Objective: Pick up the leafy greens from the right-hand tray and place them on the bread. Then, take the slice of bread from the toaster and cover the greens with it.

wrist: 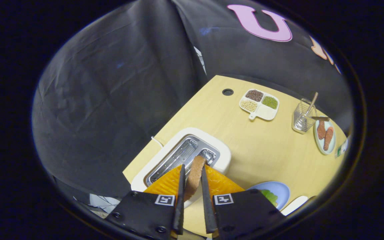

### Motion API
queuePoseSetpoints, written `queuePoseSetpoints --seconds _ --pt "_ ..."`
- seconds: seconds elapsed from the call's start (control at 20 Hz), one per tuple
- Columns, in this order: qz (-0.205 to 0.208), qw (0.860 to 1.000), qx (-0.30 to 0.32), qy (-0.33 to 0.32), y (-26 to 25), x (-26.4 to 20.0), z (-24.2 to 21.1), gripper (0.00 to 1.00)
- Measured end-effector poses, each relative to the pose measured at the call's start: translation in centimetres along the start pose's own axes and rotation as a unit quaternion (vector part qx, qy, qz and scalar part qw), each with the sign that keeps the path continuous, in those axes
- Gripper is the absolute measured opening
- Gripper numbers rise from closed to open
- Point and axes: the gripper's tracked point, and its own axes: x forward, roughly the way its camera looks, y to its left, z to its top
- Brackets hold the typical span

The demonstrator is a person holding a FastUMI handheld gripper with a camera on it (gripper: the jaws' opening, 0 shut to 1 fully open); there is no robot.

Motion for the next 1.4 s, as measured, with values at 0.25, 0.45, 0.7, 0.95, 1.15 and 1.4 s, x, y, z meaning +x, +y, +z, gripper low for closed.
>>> queuePoseSetpoints --seconds 0.25,0.45,0.7,0.95,1.15,1.4 --pt "0.015 0.999 0.007 -0.027 0.7 -1.5 0.7 0.09" --pt "0.022 0.998 0.024 -0.053 0.0 -3.8 1.4 0.09" --pt "0.031 0.995 0.054 -0.074 -1.7 -6.1 1.1 0.09" --pt "0.034 0.992 0.078 -0.095 -3.6 -7.8 0.7 0.09" --pt "0.035 0.989 0.096 -0.106 -5.0 -9.1 0.2 0.09" --pt "0.017 0.990 0.086 -0.113 -7.6 -10.1 -0.9 0.09"
